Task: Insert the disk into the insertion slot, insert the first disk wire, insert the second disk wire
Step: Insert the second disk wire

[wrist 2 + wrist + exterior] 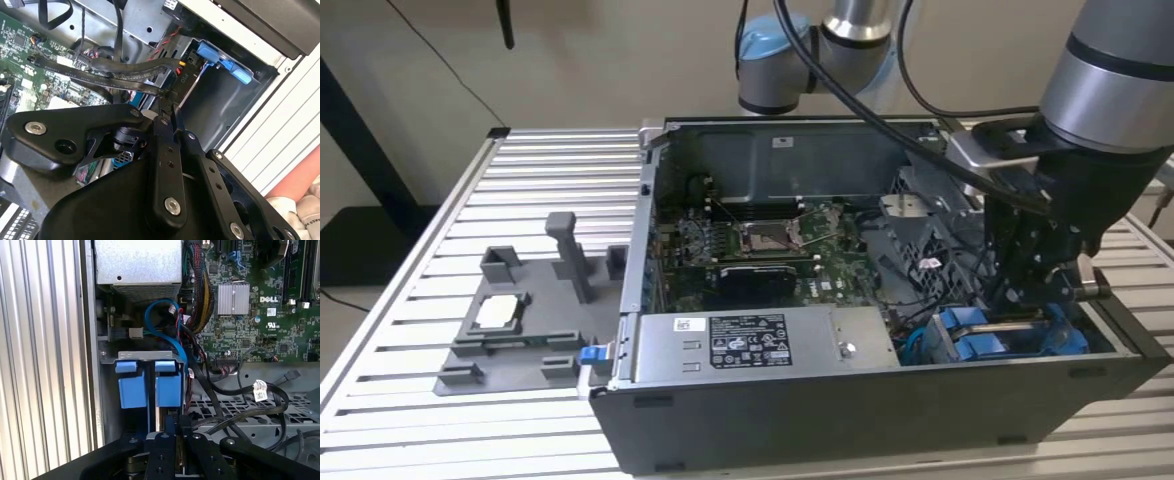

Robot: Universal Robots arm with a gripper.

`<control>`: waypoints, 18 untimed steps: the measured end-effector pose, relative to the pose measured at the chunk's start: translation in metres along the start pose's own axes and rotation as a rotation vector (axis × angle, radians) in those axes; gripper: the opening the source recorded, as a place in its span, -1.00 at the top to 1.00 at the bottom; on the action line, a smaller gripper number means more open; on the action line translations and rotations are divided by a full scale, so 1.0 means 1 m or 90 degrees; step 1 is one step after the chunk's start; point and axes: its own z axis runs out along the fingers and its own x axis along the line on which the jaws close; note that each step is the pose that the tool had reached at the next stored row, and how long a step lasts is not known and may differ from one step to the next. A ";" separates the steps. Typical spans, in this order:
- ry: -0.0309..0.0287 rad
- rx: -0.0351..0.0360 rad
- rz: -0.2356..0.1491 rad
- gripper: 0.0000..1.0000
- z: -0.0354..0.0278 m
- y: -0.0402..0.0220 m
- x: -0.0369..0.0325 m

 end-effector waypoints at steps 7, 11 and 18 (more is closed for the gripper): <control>0.0007 0.0000 0.006 0.69 0.0031 0.0002 0.0001; 0.0020 0.0000 0.009 0.69 0.0058 0.0005 0.0002; 0.0003 -0.0028 0.012 0.53 0.0019 -0.0001 0.0007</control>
